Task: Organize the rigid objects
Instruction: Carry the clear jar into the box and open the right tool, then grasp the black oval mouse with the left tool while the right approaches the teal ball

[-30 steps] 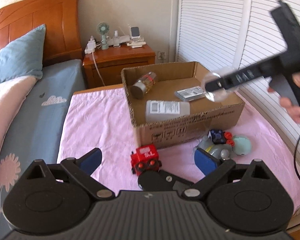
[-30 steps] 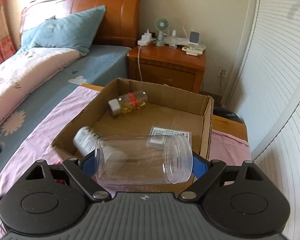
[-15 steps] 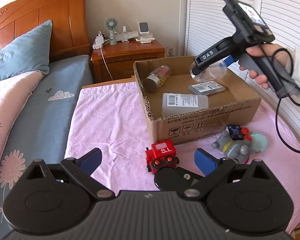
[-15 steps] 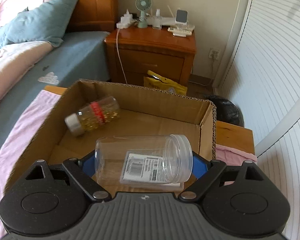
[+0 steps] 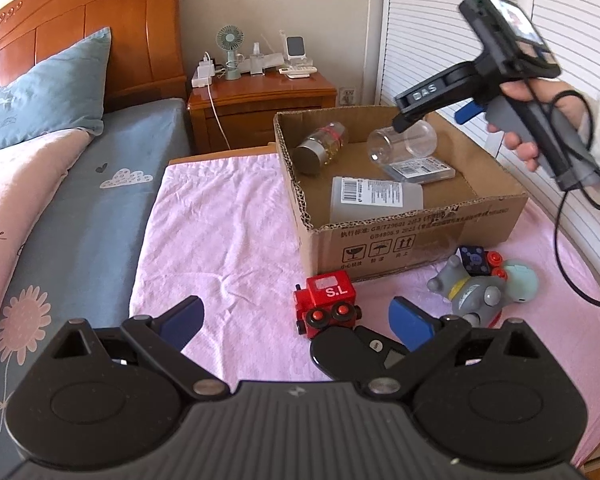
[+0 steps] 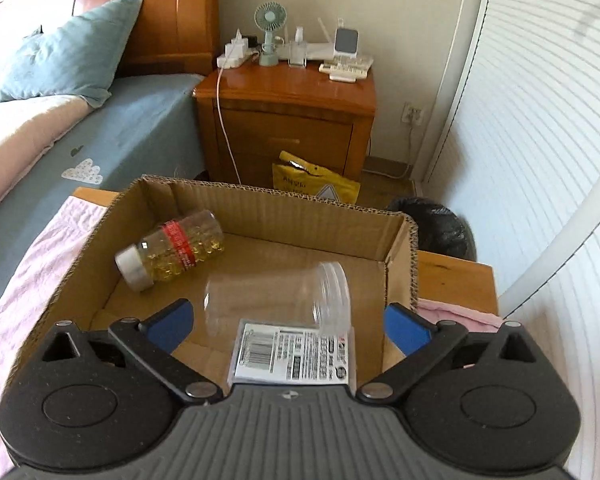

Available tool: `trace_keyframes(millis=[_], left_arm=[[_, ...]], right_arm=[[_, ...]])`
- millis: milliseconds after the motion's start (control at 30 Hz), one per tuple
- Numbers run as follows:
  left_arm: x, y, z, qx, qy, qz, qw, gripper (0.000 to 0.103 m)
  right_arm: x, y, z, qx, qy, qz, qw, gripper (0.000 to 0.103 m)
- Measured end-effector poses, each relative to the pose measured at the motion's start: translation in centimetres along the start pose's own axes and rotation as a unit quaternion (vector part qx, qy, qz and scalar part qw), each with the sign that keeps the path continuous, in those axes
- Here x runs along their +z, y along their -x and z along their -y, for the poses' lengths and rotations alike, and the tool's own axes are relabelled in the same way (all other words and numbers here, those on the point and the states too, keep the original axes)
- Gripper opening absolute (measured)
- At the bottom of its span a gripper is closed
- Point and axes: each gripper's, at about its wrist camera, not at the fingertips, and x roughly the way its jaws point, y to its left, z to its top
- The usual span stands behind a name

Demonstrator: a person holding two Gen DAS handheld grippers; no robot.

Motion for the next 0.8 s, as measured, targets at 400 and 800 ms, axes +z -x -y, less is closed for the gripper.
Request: trace_keyframes(millis=[400,800], left_arm=[[-1.2,3.2,1.3,0.018,-0.024,0.012,0.9995,0.098],[-3.0,3.5,2.1,0.015,-0.028,-0.004,0.9995,0.098]], right_arm=[[-5.6,8.5,0.5,0.019,-0.014,0.035,0.999,0.103],[-16.1,9.3,2.2,0.055,-0.022,0.006,0.998,0.103]])
